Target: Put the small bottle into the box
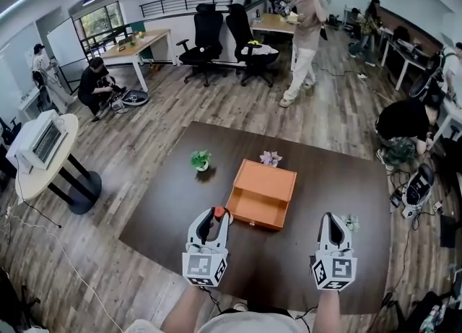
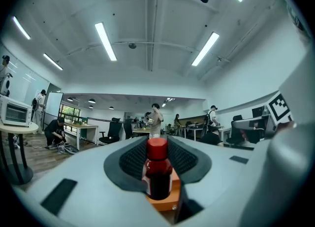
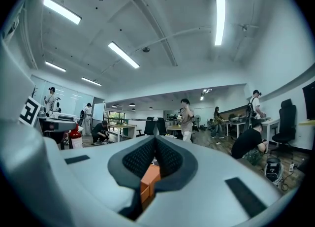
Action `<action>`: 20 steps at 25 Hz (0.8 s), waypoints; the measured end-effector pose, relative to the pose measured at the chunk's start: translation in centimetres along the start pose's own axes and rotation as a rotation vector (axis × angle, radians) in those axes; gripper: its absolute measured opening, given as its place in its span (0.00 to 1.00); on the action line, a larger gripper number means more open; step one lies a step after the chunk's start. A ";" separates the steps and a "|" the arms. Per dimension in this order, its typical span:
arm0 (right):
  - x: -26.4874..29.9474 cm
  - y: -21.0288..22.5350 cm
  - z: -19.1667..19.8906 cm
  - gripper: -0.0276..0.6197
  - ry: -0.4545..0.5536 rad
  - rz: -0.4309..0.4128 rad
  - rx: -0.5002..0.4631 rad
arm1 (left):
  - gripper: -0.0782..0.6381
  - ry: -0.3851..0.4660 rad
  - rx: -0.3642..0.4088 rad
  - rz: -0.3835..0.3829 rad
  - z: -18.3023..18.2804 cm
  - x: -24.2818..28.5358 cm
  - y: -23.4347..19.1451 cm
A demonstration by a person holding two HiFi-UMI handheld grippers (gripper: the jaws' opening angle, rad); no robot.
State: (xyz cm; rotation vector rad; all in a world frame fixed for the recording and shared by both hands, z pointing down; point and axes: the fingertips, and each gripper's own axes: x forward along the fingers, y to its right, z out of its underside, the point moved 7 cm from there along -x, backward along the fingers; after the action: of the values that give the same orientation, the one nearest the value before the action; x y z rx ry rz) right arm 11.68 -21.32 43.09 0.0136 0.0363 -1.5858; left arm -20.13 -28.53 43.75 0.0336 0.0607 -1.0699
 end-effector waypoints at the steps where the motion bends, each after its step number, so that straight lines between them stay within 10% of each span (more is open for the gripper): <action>1: 0.0 0.0 0.1 0.05 -0.003 0.003 0.000 | 0.29 -0.001 0.000 0.005 0.1 0.1 0.0; 20: 2.2 -0.5 2.5 0.05 -0.061 -0.012 0.036 | 0.29 -0.079 0.001 0.018 2.0 2.6 -0.7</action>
State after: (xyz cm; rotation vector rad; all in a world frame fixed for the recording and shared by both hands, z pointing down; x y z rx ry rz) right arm 11.19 -23.57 45.57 -0.0072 -0.0401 -1.5982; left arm -19.38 -31.25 45.56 -0.0070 -0.0113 -1.0525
